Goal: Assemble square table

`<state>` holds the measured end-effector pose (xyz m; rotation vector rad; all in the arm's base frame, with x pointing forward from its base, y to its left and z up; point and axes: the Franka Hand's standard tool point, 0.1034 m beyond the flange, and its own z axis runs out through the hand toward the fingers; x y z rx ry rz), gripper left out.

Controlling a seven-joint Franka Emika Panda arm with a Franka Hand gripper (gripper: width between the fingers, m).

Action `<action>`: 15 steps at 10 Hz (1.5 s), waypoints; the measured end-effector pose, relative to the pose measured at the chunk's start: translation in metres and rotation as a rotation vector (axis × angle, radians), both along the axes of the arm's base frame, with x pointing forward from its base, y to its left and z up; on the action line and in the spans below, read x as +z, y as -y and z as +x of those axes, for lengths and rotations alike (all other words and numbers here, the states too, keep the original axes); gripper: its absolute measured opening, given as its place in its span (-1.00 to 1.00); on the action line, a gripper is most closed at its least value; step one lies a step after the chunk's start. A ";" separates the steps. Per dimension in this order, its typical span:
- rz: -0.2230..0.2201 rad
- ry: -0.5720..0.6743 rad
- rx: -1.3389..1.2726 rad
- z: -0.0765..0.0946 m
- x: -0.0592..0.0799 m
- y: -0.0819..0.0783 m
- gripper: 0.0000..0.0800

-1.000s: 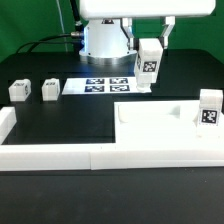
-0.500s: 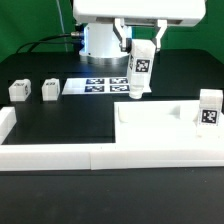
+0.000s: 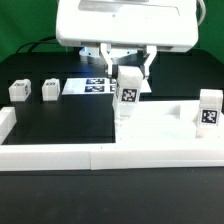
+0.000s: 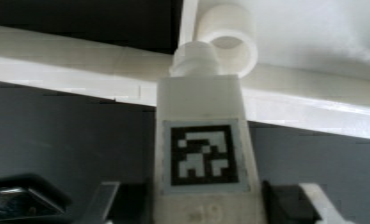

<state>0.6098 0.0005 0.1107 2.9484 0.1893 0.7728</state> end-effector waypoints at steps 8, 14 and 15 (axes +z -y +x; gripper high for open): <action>-0.015 0.009 0.030 -0.001 -0.026 -0.015 -0.26; -0.017 0.009 0.033 -0.001 -0.026 -0.015 0.59; -0.017 0.009 0.034 -0.001 -0.026 -0.015 0.62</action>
Offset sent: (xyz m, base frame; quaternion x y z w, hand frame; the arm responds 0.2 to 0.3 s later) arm 0.0081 0.0047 -0.0148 -0.0184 0.0119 0.0046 0.9998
